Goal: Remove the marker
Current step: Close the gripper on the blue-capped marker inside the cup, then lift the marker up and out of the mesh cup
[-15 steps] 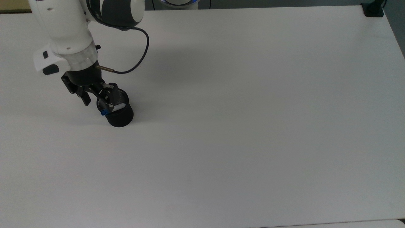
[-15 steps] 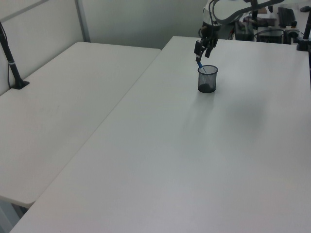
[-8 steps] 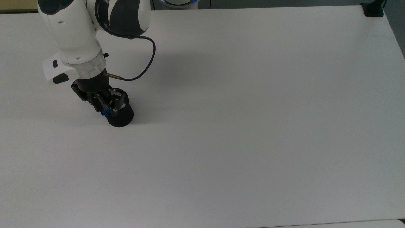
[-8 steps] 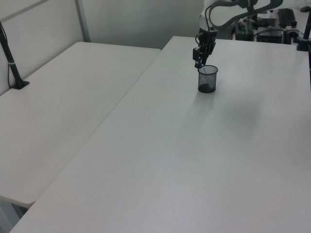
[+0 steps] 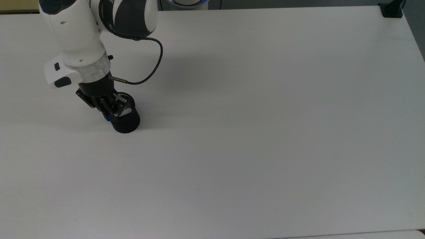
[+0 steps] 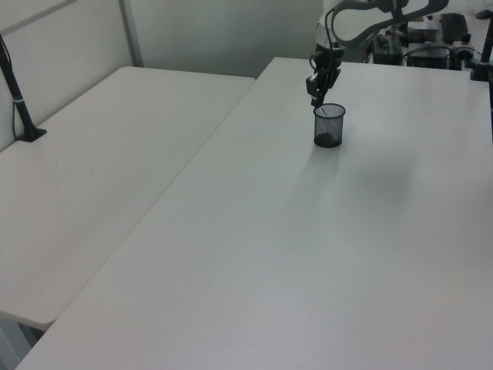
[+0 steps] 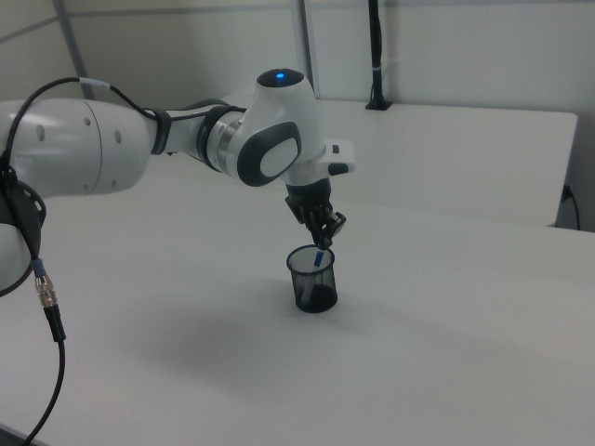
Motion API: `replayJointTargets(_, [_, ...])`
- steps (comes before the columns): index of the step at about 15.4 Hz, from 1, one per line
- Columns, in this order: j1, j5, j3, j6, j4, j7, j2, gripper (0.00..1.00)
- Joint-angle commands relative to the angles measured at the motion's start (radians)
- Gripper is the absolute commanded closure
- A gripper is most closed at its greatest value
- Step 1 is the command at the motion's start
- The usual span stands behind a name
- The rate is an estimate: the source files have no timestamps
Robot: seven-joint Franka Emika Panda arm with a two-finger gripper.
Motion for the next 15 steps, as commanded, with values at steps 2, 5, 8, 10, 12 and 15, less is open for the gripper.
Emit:
replayJointTargets(2, [-0.001, 0.007, -0.004, 0.023, 0.004, -0.009, 0.001, 0.88])
replayJointTargets(5, [-0.001, 0.008, -0.005, 0.023, 0.004, -0.019, -0.001, 0.89])
replayJointTargets(8, [-0.002, 0.007, -0.005, 0.023, 0.004, -0.018, -0.007, 0.90])
replayJointTargets(10, [-0.005, 0.008, -0.010, 0.023, 0.007, -0.019, -0.017, 0.89])
replayJointTargets(12, [-0.005, 0.011, -0.013, 0.019, 0.048, -0.016, -0.021, 0.89])
replayJointTargets(15, [-0.004, 0.008, -0.013, 0.017, 0.056, -0.016, -0.062, 0.90])
